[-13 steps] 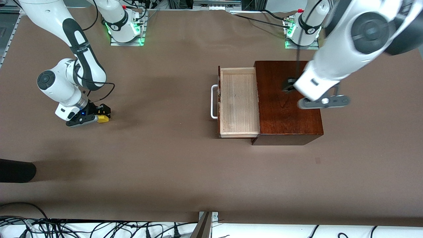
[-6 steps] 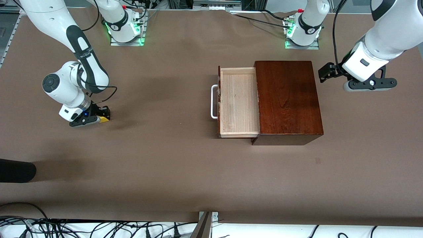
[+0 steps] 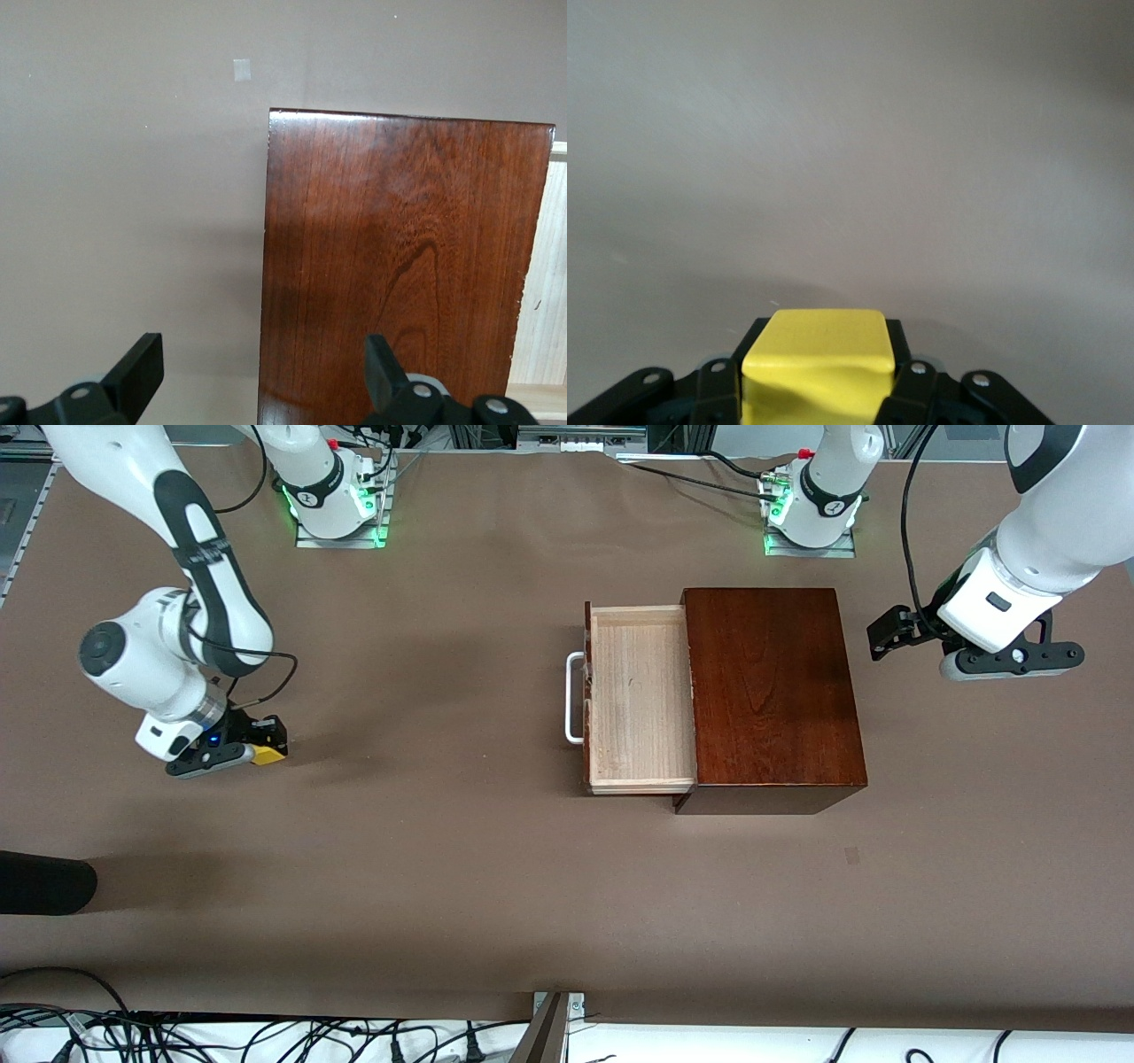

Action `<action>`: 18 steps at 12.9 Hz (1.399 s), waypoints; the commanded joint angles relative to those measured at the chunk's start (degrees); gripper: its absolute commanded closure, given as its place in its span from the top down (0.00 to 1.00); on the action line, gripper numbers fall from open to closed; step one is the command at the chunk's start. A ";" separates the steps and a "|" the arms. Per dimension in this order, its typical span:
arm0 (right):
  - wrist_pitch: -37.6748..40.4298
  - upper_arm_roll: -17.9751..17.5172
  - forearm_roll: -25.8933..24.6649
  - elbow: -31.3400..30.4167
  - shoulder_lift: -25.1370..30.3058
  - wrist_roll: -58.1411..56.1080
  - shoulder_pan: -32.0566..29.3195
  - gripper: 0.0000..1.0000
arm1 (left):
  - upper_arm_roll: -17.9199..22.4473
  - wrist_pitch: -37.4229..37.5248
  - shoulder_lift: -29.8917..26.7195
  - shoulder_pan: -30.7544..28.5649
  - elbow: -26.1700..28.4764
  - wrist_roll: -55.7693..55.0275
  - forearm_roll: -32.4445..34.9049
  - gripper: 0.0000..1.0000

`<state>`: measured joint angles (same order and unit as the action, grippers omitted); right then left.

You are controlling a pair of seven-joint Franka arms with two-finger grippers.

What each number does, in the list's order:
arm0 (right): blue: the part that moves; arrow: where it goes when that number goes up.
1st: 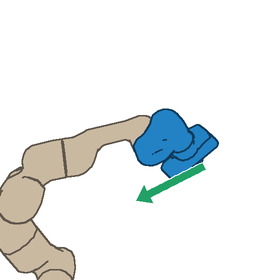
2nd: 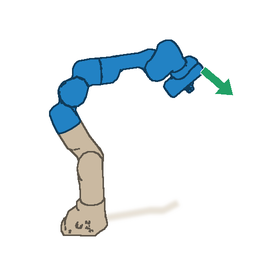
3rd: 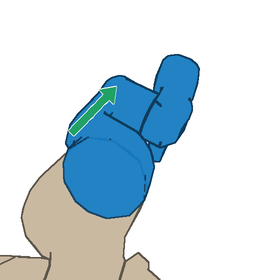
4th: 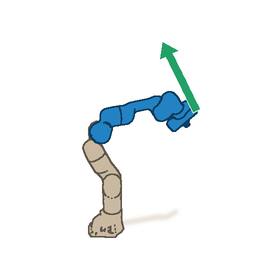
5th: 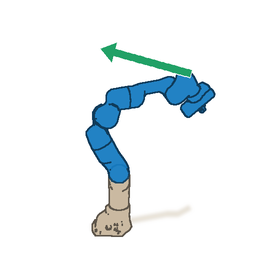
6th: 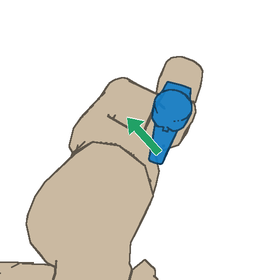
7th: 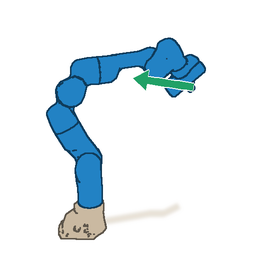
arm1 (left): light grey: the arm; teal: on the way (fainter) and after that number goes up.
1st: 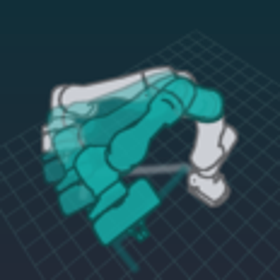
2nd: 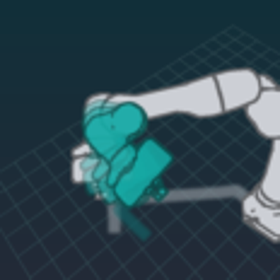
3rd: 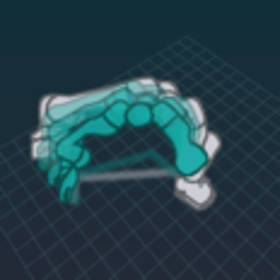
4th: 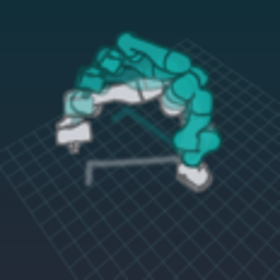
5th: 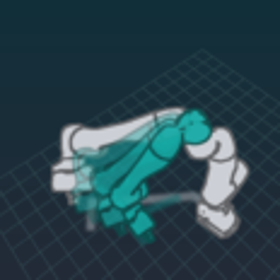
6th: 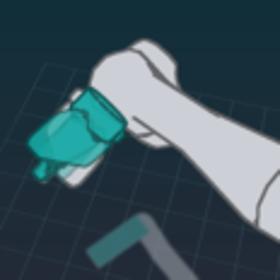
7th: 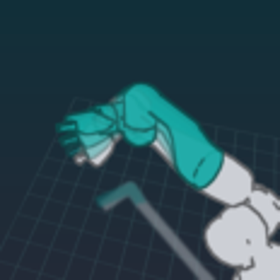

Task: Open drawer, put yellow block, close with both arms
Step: 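Lift the yellow cube with the right gripper and carry it over the drawer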

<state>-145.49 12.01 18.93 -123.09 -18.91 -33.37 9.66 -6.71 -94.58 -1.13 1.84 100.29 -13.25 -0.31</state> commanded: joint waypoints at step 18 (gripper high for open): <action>36.60 -0.50 -8.38 35.46 0.10 34.85 25.39 0.11 | -0.50 -1.48 7.11 -0.08 -9.67 0.34 -0.30 1.00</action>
<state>-110.58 10.98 11.41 -90.88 -17.17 -1.74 31.67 -7.03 -96.62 5.19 1.80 92.18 -13.28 -0.32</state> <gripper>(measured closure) 0.445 0.000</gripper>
